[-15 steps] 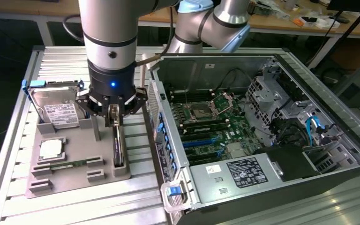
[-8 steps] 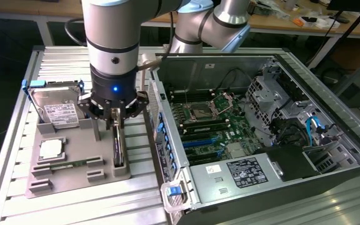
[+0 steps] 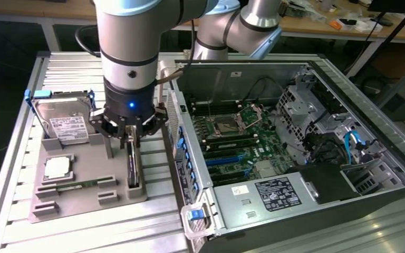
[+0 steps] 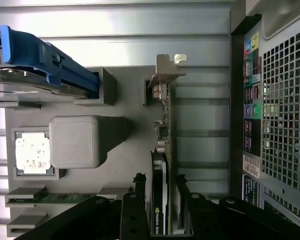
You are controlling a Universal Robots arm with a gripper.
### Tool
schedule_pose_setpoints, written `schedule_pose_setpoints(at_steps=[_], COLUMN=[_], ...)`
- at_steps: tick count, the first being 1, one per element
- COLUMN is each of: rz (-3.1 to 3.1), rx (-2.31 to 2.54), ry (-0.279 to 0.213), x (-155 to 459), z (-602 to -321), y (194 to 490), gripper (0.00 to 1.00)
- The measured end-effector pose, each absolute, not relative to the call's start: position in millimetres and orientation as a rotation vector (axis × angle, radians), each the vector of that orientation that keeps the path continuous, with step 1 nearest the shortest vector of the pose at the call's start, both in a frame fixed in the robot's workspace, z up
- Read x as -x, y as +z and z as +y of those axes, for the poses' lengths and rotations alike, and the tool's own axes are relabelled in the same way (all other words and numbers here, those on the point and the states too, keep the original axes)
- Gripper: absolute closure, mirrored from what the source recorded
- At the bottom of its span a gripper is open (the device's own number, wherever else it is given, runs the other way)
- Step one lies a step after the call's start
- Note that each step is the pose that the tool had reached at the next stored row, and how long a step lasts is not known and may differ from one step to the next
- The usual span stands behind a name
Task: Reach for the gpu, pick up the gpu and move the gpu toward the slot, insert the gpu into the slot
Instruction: 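Pick up the gpu and move the gpu toward the slot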
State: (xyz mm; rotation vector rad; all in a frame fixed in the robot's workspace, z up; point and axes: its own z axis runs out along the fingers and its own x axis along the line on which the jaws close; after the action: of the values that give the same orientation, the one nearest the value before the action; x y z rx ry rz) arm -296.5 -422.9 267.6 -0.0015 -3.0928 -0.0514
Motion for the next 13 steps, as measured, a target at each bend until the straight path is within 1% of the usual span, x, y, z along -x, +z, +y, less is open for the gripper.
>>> schedule_pose_setpoints(at_steps=[13], rz=[-3.072], rx=[0.0], ry=[-0.05], x=[291], z=[-425], y=[255], gripper=[0.64])
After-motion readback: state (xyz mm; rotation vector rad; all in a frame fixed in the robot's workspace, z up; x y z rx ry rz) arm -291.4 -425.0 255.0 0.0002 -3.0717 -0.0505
